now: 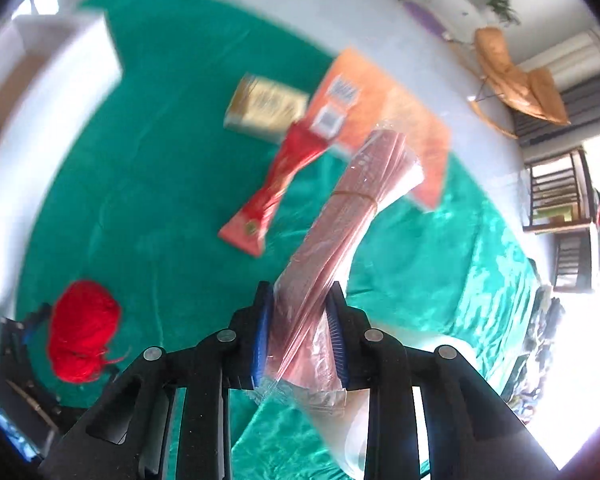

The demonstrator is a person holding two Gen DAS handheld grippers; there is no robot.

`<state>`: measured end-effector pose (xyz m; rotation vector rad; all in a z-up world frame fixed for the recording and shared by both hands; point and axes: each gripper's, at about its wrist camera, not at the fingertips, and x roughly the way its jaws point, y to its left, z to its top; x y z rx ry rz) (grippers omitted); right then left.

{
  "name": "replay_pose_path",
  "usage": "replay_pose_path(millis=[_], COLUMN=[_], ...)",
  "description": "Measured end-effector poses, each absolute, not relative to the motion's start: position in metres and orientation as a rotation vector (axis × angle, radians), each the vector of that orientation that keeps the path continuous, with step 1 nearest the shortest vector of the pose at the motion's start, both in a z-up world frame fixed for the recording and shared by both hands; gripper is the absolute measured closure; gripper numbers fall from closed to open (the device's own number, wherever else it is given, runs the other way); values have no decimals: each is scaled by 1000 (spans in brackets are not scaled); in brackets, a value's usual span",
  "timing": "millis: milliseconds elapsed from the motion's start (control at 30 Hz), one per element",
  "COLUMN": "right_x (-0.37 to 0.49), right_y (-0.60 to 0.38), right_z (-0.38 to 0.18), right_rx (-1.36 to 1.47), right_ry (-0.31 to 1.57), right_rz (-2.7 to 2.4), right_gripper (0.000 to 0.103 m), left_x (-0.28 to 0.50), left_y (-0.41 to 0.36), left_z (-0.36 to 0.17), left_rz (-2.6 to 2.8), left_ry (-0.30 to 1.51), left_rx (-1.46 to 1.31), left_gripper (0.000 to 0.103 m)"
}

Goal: Organize soft objects

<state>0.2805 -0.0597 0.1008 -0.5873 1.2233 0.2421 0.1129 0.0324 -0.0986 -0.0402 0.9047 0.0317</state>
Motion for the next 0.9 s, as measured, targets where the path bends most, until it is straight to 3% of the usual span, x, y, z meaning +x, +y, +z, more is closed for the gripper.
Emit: replay_pose_path(millis=[167, 267, 467, 500, 567, 733, 900], right_x=[272, 269, 253, 247, 225, 133, 52], right_y=[-144, -194, -242, -249, -267, -305, -306], right_z=[200, 212, 103, 83, 53, 4, -45], right_rx=[-359, -294, -251, -218, -138, 179, 196], right_ry=[1050, 1042, 1161, 1138, 1090, 902, 833], right_rz=[136, 65, 57, 71, 57, -73, -172], right_gripper=[80, 80, 76, 70, 33, 29, 27], left_x=[113, 113, 113, 113, 113, 113, 113], left_y=[32, 32, 33, 32, 33, 32, 32], left_z=[-99, -99, -99, -99, -99, -99, -99], left_rz=[32, 32, 32, 32, 32, 32, 32], left_ry=[905, 904, 904, 904, 904, 904, 904], left_rx=[-40, -40, -40, -40, -40, -40, -41], left_gripper=[0, 0, 0, 0, 0, 0, 0])
